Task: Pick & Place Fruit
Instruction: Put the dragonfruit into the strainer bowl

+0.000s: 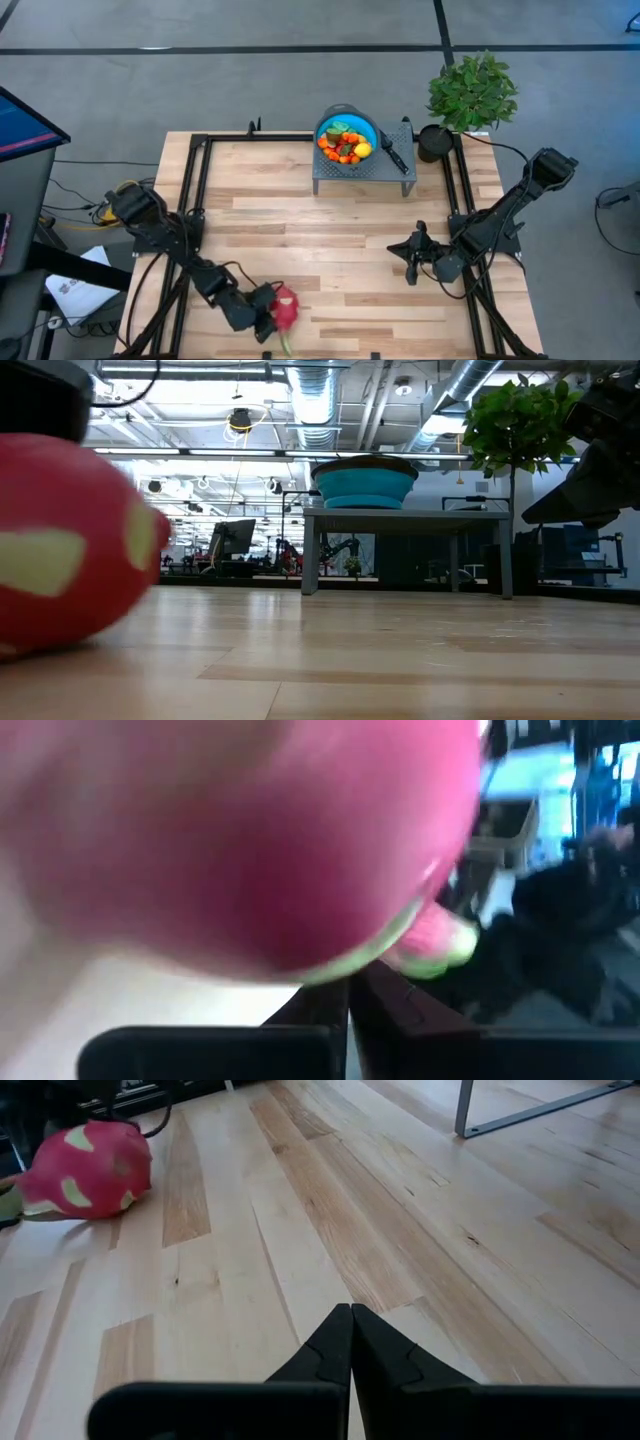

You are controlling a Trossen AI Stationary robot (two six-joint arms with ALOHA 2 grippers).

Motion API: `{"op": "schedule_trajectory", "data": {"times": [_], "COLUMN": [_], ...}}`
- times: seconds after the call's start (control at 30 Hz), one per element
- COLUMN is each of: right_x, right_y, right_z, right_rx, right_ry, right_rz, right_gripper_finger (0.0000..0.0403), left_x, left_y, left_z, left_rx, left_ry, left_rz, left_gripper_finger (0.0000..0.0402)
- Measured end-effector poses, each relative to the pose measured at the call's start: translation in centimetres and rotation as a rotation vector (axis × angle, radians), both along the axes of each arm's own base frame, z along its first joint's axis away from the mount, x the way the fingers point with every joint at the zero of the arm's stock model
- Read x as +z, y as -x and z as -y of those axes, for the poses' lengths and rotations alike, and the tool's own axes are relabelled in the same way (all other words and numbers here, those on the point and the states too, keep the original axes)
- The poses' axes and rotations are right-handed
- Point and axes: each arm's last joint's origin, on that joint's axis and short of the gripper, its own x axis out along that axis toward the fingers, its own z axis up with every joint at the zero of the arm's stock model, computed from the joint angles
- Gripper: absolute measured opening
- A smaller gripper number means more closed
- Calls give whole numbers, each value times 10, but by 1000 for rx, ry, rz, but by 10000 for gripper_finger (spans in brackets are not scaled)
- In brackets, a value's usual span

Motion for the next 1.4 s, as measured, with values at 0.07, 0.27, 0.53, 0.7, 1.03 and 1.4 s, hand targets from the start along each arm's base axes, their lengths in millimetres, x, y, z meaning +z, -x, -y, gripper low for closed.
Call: {"op": "schedule_trajectory", "data": {"times": [0.07,0.27,0.53,0.7,1.03,1.4], "right_x": [0,0,0,0,1,1], "right_y": [0,0,0,0,0,0], "right_z": [0,0,0,0,1,1], "right_rx": [0,0,0,0,-25,-26], "right_ry": [0,-1,1,0,15,17], "right_rz": [0,1,-1,0,15,16], "right_gripper_finger": [0,0,0,0,0,0], "left_x": [-3,-10,-24,-28,-26,-20], "left_y": [-3,-13,-36,-51,-67,-83], "left_z": [-3,-13,-22,-35,-59,-82], "left_rx": [40,89,97,114,162,204], "left_ry": [-29,-96,-116,-155,-268,-360], "left_rz": [14,36,140,185,260,354], "left_gripper_finger": [1,1,1,1,1,1]}}
